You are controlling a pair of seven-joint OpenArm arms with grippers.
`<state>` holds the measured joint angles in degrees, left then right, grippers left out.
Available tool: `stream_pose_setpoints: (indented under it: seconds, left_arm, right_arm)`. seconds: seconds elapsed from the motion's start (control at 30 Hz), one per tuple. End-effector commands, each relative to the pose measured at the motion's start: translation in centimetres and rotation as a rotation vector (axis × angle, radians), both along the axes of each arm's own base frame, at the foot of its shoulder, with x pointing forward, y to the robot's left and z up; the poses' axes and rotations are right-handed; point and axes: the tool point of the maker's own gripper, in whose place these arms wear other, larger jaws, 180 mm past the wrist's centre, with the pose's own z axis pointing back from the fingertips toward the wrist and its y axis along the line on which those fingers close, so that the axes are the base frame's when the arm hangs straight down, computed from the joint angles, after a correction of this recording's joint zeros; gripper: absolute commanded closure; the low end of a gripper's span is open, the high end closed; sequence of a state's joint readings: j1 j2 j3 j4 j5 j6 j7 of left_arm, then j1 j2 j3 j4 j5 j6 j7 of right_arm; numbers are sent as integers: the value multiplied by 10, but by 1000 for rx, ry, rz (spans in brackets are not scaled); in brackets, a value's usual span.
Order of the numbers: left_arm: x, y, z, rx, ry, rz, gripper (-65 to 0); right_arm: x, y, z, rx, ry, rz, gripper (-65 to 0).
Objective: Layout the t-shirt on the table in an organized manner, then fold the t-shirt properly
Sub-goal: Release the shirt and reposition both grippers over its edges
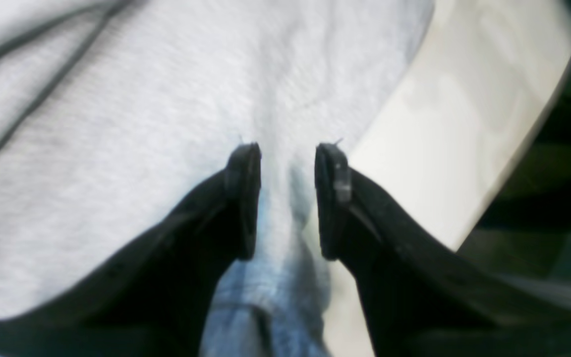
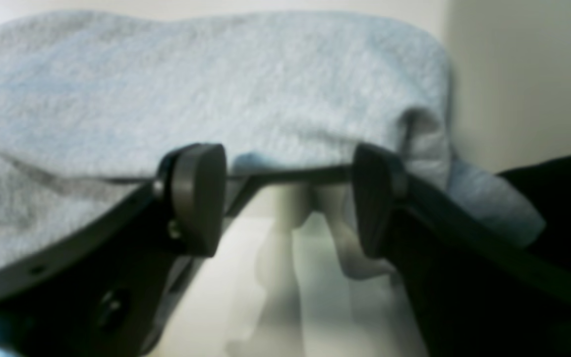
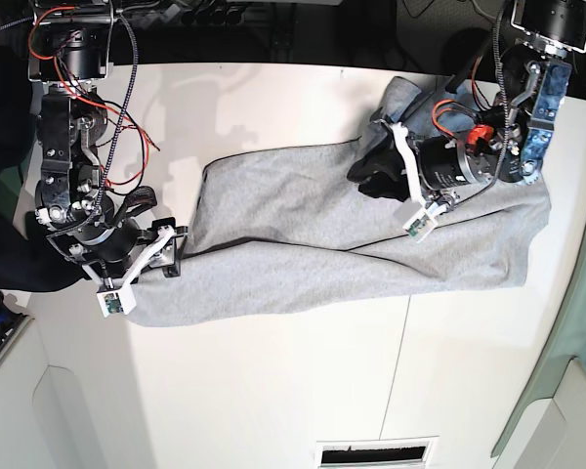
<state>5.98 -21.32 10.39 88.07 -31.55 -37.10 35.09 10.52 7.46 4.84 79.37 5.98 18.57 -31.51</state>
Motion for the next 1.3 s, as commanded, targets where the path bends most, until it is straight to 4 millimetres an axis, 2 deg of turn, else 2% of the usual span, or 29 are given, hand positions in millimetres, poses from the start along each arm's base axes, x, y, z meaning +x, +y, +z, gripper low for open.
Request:
stream_pose_setpoints:
  seconds: [0.0, 0.17, 0.33, 0.37, 0.4, 0.47, 0.53, 0.57, 0.6, 0.67, 0.73, 0.83, 1.07, 1.1, 1.17, 1.2, 1.23, 1.27]
  left_arm:
    - [13, -6, 11, -23, -44, 8, -220]
    - [7, -33, -4, -29, -11, -12, -220]
    - [-3, -40, -29, -50, 60, 17, -216]
    - [-3, -39, -33, -45, 62, 22, -190]
    - [-4, -37, -36, -38, 61, 25, -139]
    - [-5, -32, -42, -7, 59, 20, 0]
    - [-5, -28, -46, 34, 54, 20, 0]
    - [-3, -24, -48, 51, 56, 39, 0]
    - [-2, -17, -51, 74, 62, 62, 0]
    - [-2, -7, -54, 101, 66, 73, 0]
    - [-3, 5, -56, 132, 73, 69, 0]
    - [-11, 25, -62, 189, 102, 59, 0]
    - [-45, 60, -76, 265, 167, 8, 0]
    - [-47, 64, -77, 276, 171, 2, 0]
    - [-47, 71, -77, 292, 171, -2, 0]
    - [-46, 73, -76, 298, 167, -2, 0]
    - [-45, 76, -76, 305, 165, -2, 0]
    - [-45, 81, -76, 320, 164, -5, 0]
  right_arm:
    - [14, -4, 18, 4, -62, -12, -394]
    - [18, -33, 20, -82, -77, -104, -394]
    - [21, -49, 24, -119, -102, -166, -392]
    - [22, -50, 25, -121, -107, -166, -388]
    - [23, -50, 23, -119, -107, -166, -361]
    - [27, -52, 15, -115, -93, -171, -232]
    - [34, -54, 5, -108, -80, -176, -88]
    - [38, -53, 0, -102, -69, -168, -45]
    - [42, -48, -4, -88, -60, -139, -13]
    - [50, -37, -4, -51, -49, -78, 0]
    - [60, -32, 5, -25, -68, -64, 0]
    - [83, -31, 33, -9, -131, -67, 0]
    - [142, -13, 124, 48, -331, -43, 0]
    - [149, -9, 135, 57, -349, -40, -72]
    - [160, -4, 149, 73, -365, -37, -326]
    - [162, -2, 152, 79, -359, -36, -414]
    - [161, -2, 149, 81, -334, -34, -452]
    - [159, -2, 143, 76, -303, -33, -449]
